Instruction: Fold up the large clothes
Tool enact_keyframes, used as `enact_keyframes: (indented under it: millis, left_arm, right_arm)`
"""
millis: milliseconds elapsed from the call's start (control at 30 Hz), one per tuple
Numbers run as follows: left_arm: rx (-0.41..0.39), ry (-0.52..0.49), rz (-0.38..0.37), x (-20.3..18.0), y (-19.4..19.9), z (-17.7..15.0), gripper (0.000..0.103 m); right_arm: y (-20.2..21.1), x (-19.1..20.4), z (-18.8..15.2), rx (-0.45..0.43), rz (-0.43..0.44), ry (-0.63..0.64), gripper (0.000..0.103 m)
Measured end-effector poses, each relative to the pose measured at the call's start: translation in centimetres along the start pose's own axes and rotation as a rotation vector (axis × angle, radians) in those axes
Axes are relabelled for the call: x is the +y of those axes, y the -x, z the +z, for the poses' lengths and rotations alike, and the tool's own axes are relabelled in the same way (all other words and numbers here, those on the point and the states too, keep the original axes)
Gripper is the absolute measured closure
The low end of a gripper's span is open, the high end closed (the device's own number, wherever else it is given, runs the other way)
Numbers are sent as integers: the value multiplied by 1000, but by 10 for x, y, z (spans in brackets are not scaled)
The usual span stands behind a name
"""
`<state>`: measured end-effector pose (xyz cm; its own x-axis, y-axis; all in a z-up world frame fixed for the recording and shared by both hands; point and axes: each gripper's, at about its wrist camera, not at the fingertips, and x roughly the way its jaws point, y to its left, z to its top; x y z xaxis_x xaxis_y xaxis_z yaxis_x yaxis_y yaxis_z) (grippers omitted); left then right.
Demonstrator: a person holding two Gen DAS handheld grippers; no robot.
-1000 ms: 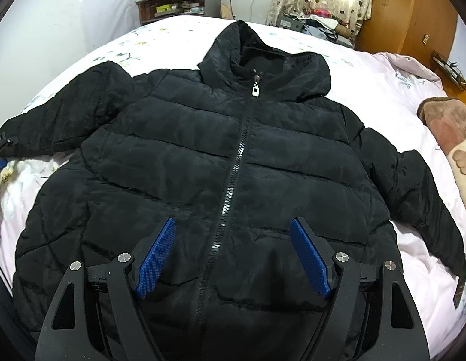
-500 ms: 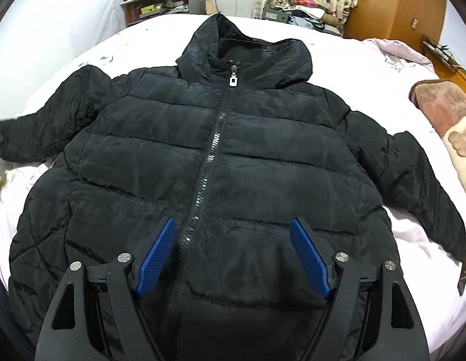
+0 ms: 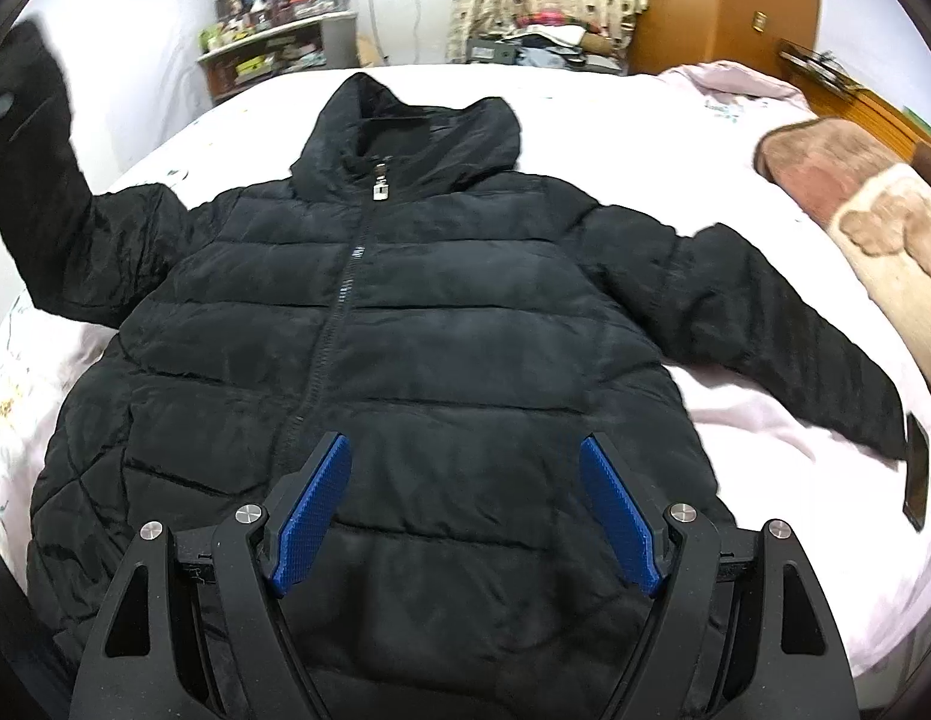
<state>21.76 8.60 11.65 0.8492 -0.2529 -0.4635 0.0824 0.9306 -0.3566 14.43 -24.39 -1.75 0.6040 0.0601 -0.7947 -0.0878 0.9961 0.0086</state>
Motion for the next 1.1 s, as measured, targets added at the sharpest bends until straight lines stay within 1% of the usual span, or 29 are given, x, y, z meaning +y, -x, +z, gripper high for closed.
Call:
enact_keyframes:
  millis: [133, 300, 400, 533, 600, 667, 700, 733, 800, 867, 933, 1000, 1067, 1100]
  left_arm:
    - [68, -41, -124, -53, -44, -13, 94]
    - [183, -59, -225, -100, -98, -45, 94]
    - [259, -60, -266, -119, -130, -71, 94]
    - [357, -51, -264, -132, -168, -104, 94]
    - [407, -21, -270, -130, -183, -119, 87]
    - [466, 7, -282, -126, -194, -127, 70]
    - [484, 21, -292, -124, -195, -128, 54]
    - [489, 33, -309, -123, -193, -128, 40]
    - [471, 50, -345, -118, -184, -121, 31]
    - [442, 57, -378, -111, -170, -109, 31]
    - [396, 22, -386, -103, -153, -96, 31]
    - [332, -44, -332, -86, -139, -83, 31]
    - [287, -78, -231, -58, -134, -71, 31]
    - [281, -87, -158, -39, -136, -66, 31]
  right_arm:
    - [6, -19, -11, -2, -11, -44, 24]
    - [11, -39, -23, 9, -28, -73, 24]
    - [9, -52, -30, 19, -41, -97, 24]
    - [3, -65, -34, 33, -52, -121, 24]
    - [1, -69, -37, 37, -58, -128, 24]
    - [-2, -73, -37, 41, -63, -133, 24]
    - [-3, -74, -37, 42, -63, -135, 24]
    - [-4, -75, -35, 41, -65, -139, 24]
    - [-4, -76, -30, 24, -64, -145, 24]
    - [-4, -75, -22, 3, -61, -147, 24]
    - [-4, -70, -11, -23, -53, -142, 24]
    - [-8, -64, 2, -44, -45, -123, 24]
    - [-15, -57, 14, -51, -33, -105, 24]
    - [-22, -53, 23, -55, -24, -96, 25]
